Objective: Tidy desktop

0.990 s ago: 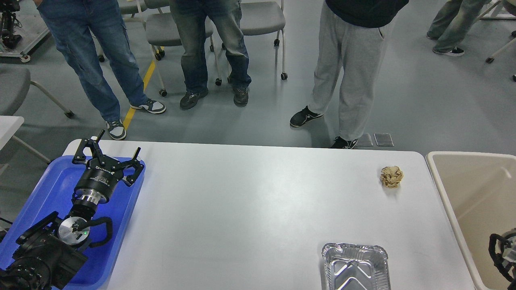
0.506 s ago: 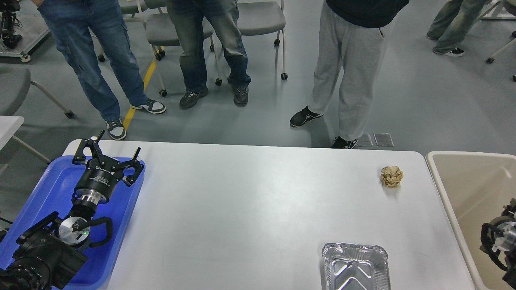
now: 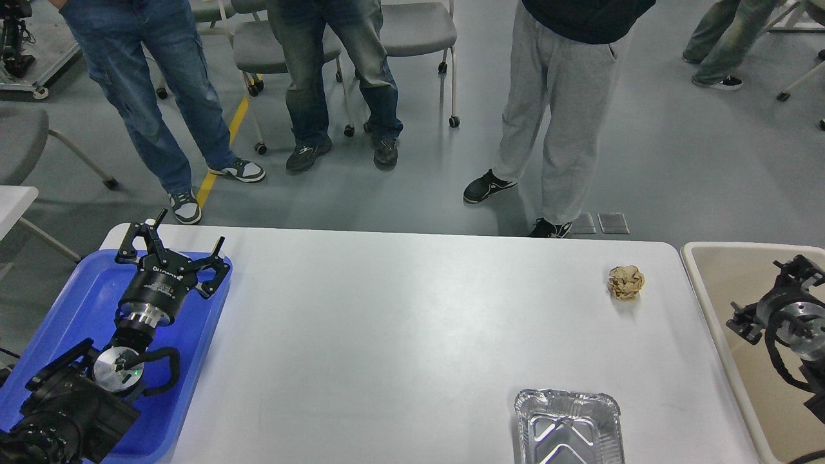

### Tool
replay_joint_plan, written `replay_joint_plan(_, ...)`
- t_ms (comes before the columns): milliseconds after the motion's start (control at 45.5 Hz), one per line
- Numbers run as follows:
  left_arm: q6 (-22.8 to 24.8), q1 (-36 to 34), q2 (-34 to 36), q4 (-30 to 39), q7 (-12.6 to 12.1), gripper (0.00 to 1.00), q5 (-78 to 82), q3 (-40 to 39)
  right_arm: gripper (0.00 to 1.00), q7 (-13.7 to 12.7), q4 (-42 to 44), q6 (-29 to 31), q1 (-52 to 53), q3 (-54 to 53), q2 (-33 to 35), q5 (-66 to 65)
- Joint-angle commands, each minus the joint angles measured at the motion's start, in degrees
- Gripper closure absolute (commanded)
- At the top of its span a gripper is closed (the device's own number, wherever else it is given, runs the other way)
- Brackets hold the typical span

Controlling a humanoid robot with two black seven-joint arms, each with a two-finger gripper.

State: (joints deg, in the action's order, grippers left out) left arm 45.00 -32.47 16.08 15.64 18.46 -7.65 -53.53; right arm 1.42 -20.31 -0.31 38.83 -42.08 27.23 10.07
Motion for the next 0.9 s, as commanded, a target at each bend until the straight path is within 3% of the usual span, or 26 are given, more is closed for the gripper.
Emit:
replay_joint_plan(0, 0.00, 0.03, 0.00, 0.00, 0.00, 0.00, 0.00, 0.00, 0.00, 0.25, -11.40, 4.88, -0.34, -11.96, 0.90, 0.13)
replay_joint_plan(330, 0.00, 0.03, 0.00, 0.00, 0.00, 0.00, 0.00, 0.00, 0.00, 0.25, -27.41, 6.46, -1.57, -22.08, -2.97, 0.13)
replay_joint_plan(506, 0.00, 0.03, 0.00, 0.00, 0.00, 0.00, 0.00, 0.00, 0.00, 0.25, -27.76, 11.12, -1.65, -21.99, -8.41, 0.13)
replay_joint_plan(880, 0.00, 0.03, 0.00, 0.00, 0.00, 0.00, 0.00, 0.00, 0.00, 0.25, -24.16, 11.47, -1.65, -21.03, -12.82, -0.05)
